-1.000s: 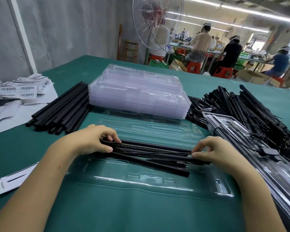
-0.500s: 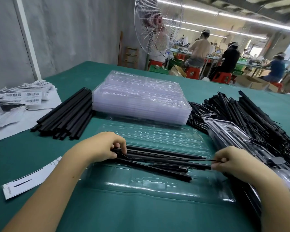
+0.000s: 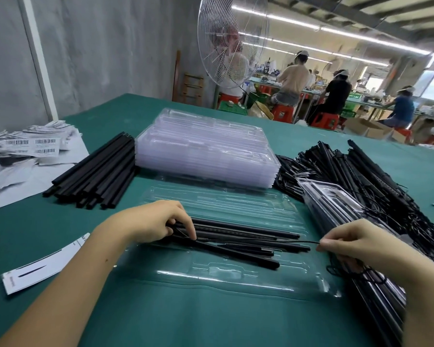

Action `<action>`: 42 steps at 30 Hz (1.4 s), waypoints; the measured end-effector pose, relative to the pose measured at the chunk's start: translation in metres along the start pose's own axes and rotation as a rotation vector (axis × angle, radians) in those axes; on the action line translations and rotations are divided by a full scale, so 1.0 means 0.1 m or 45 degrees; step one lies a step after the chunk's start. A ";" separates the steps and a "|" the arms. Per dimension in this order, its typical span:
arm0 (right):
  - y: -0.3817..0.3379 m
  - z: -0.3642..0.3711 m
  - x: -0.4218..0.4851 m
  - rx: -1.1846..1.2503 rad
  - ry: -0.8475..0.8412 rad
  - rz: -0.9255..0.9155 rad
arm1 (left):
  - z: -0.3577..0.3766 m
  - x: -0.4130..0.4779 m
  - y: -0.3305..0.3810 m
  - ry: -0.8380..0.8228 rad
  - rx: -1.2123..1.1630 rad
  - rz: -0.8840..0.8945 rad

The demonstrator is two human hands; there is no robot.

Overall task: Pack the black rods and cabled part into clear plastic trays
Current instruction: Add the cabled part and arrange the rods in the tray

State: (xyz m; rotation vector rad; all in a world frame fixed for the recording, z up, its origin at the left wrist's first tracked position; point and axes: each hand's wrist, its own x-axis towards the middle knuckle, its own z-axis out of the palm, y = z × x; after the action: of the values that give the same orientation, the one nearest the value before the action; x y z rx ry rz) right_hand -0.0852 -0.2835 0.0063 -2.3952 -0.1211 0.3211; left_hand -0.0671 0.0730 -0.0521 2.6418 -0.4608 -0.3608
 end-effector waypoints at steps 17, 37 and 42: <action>-0.56 0.37 0.23 -1.023 -0.215 0.235 | 0.04 0.03 0.01 -0.020 0.082 -0.002; -0.38 0.59 0.49 -1.139 -0.266 0.563 | 0.01 0.01 0.04 -0.028 0.076 -0.079; -0.45 0.58 0.39 -1.235 -0.239 0.540 | 0.04 0.02 0.16 0.041 0.175 -0.084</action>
State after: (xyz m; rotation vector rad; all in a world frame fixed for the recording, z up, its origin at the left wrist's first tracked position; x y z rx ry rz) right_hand -0.0631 -0.2061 -0.0136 -3.3419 0.2023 0.8345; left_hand -0.0704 0.0575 -0.0489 2.7971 -0.4025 -0.3167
